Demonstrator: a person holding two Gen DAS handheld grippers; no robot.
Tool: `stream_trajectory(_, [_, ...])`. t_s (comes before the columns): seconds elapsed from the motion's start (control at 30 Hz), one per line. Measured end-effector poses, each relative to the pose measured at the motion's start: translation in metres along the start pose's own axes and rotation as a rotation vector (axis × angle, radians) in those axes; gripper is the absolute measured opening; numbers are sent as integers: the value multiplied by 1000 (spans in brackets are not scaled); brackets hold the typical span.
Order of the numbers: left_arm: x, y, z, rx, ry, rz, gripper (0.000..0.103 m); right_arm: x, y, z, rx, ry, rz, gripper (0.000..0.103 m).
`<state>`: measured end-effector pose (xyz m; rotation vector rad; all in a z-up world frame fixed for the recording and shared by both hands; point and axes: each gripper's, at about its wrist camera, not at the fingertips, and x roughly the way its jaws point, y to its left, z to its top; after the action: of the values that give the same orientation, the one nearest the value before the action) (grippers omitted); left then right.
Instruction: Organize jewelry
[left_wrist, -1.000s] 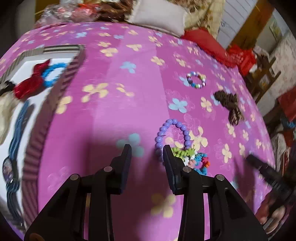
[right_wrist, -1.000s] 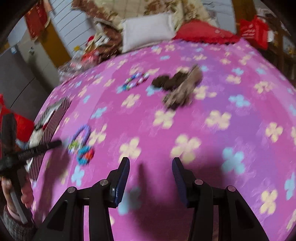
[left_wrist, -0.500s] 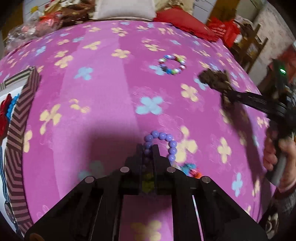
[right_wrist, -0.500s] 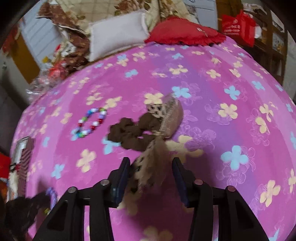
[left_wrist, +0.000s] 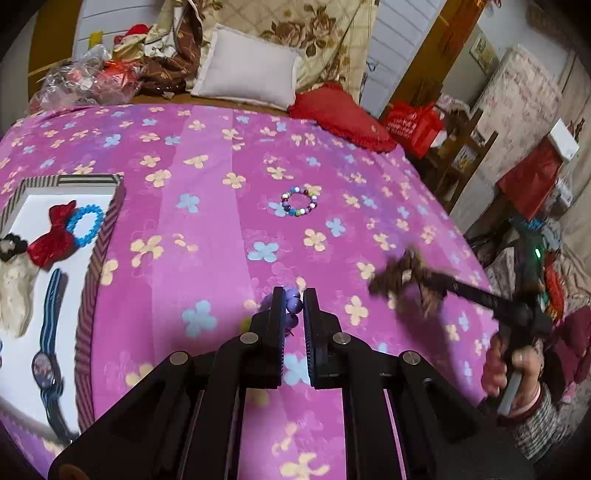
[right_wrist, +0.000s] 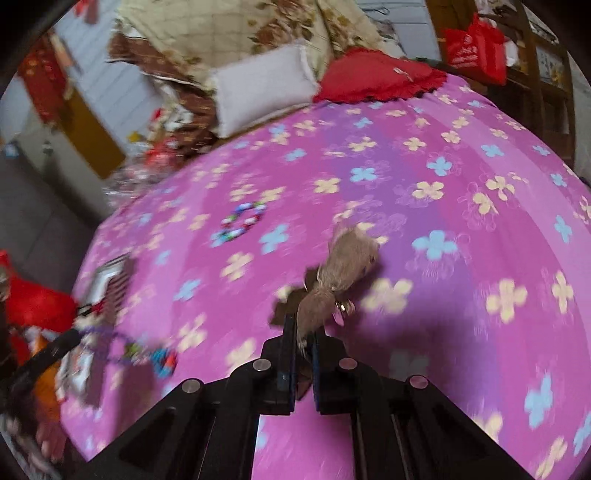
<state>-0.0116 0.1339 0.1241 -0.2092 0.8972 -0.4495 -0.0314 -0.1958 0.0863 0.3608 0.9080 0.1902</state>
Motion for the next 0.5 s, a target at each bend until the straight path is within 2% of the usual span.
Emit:
stream_trajectory(0.13, [-21,-3,-11,-23,-9,-77,8,-15,5,-27,12,38,86,6])
stream_trajectory(0.2, [-25,-7,-14,-30,-1,-119,8,-11,1,-38,9,44,27,6])
stream_trajectory(0.3, [-34,-21,-10,-1,-8,-131,8,-6,-2,-50,-16,50,-75,6])
stream_trajectory(0.37, [-46,-33,-7,45,-41,-134,8,-8,1,-55,-51,38,-97,9])
stream_trajectory(0.4, [-49,-39,-6,72,-58,-106,8,-10,5,-57,-80,26,-101,15])
stream_trajectory(0.5, [-38,-47,-5,127,-49,11,8,-18,14,-60,-133,-22,-111,64])
